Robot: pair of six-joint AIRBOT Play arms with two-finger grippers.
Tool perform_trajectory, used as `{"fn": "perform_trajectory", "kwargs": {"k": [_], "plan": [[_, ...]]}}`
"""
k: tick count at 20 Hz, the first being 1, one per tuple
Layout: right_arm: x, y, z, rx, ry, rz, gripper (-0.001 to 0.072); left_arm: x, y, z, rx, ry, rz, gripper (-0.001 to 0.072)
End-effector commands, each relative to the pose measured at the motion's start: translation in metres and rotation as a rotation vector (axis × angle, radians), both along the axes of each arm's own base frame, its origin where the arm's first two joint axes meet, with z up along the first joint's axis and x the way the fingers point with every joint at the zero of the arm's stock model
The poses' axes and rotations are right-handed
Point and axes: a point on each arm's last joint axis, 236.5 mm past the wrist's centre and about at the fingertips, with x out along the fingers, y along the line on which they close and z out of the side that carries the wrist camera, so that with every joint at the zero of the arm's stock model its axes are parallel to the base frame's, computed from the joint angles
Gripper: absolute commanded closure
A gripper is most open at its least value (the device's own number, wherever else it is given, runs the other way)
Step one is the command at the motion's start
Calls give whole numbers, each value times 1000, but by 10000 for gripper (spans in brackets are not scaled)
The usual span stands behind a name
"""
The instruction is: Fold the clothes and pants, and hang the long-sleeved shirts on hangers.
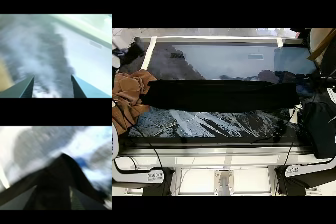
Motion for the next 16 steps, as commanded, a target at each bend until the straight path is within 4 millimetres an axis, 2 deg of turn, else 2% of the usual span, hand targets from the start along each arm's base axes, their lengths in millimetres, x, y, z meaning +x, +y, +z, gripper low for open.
{"fn": "perform_trajectory", "kwargs": {"k": [1, 2, 4, 6, 8, 9, 11, 14, 16], "plan": [[-32, -1, -29, 50, 122, 133, 192, -12, -115, 32, 194, -62, -275, 182], [-31, -5, -39, 94, 118, 124, 133, -14, -151, 27, 197, -61, -341, 181], [-23, -10, -52, 189, 71, 118, 97, -24, -215, 15, 236, -57, -473, 182], [-12, -17, -63, 247, 26, 134, 94, -33, -263, 0, 263, -46, -573, 182], [-4, -26, -77, 253, 40, 149, 67, -41, -299, -18, 299, -34, -654, 182], [2, -29, -82, 259, 40, 164, 63, -43, -311, -25, 310, -31, -680, 182], [10, -22, -90, 287, 60, 237, 59, -44, -327, -38, 310, -21, -705, 182], [16, -10, -105, 327, 95, 312, 46, -42, -335, -56, 311, 6, -718, 182], [14, -4, -115, 347, 120, 340, 39, -41, -335, -60, 312, 14, -720, 182]]}}
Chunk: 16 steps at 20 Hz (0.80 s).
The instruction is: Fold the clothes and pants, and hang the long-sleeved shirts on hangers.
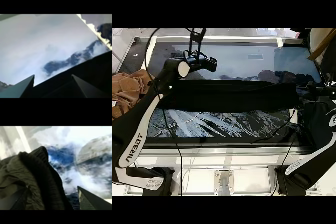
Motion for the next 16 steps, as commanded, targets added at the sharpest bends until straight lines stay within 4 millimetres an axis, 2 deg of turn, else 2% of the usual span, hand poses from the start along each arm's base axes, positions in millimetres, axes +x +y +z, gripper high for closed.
{"fn": "perform_trajectory", "kwargs": {"k": [1, 3, 6, 8, 9, 12, 13, 14, 15, 16], "plan": [[-2, 16, -19, 48, 43, 81, 39, -1, -10, -11, 14, 9, -20, 182], [-7, 27, -24, 67, 69, 118, 40, -1, -10, -11, 14, 10, -20, 182], [-21, 53, -20, 104, 92, 241, 40, -1, -10, -11, 15, 10, -20, 182], [-21, 59, -22, 100, 101, 259, 46, -1, -10, -11, 14, 10, -20, 182], [-21, 64, -22, 97, 106, 273, 80, -1, -10, -11, 14, 10, -20, 182], [-15, 86, -24, 75, 96, 345, 236, -1, -10, -11, 14, 9, -20, 204], [-13, 93, -24, 68, 87, 368, 346, -1, -10, -11, 14, 11, -20, 224], [-10, 101, -24, 66, 79, 384, 569, -2, -12, -13, 13, 15, -23, 228], [-8, 108, -22, 70, 75, 396, 685, -2, -15, -18, 14, 23, -28, 350], [-6, 116, -15, 85, 64, 415, 689, -3, -20, -24, 7, 38, -33, 537]]}}
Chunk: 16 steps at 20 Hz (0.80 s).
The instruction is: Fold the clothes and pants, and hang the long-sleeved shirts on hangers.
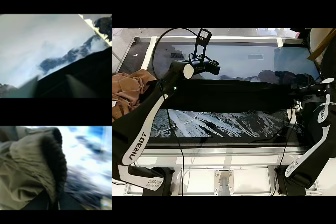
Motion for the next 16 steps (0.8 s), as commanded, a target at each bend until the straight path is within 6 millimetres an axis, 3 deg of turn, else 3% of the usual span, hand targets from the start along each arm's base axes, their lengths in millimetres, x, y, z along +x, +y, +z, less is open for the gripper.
{"fn": "perform_trajectory", "kwargs": {"k": [1, 3, 7, 9, 11, 13, 16], "plan": [[8, 30, 20, 49, -44, 69, 694, -4, -15, -16, -30, 46, -16, 703], [20, 45, 61, 134, -131, 80, 694, -11, -38, -38, -86, 122, -36, 698], [36, 81, 167, 296, -327, 71, 695, -36, -91, -114, -88, 275, -100, 698], [35, 105, 193, 294, -323, 82, 695, -56, -117, -152, -53, 333, -145, 698], [31, 140, 213, 299, -313, 116, 695, -77, -139, -186, -16, 381, -186, 698], [31, 179, 223, 296, -306, 153, 695, -90, -152, -206, 5, 402, -211, 697], [34, 227, 195, 186, -215, 163, 695, -74, -144, -184, -24, 354, -187, 697]]}}
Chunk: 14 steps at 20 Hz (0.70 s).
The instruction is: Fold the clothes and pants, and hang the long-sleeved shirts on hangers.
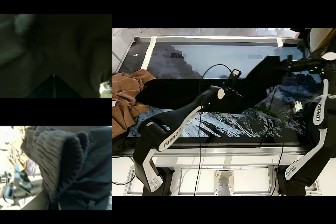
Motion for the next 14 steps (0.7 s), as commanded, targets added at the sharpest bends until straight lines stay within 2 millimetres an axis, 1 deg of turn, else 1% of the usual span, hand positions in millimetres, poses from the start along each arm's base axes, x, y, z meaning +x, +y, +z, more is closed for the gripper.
{"fn": "perform_trajectory", "kwargs": {"k": [1, 2, 3, 5, 7, 8, 10, 11, 13, 14], "plan": [[1, 54, -21, -134, 81, -6, 695, 15, 14, 16, -6, -33, 25, 698], [0, 68, -29, -171, 95, -5, 695, 26, 38, 31, 24, -47, 42, 698], [-2, 84, -31, -181, 99, 7, 695, 35, 68, 43, 74, -53, 55, 698], [1, 119, -28, -170, 81, 6, 695, 45, 148, 68, 225, -47, 98, 698], [11, 156, -24, -155, 46, -37, 695, 45, 226, 96, 335, -25, 177, 698], [17, 174, -22, -143, 25, -62, 695, 43, 255, 115, 339, -20, 225, 697], [25, 218, -24, -115, -24, -102, 695, 43, 296, 154, 316, -57, 309, 697], [26, 241, -26, -102, -45, -111, 695, 42, 309, 171, 304, -86, 340, 698], [23, 289, -36, -85, -93, -116, 694, 38, 324, 196, 289, -127, 374, 697], [19, 312, -41, -77, -111, -114, 627, 35, 325, 205, 283, -143, 379, 697]]}}
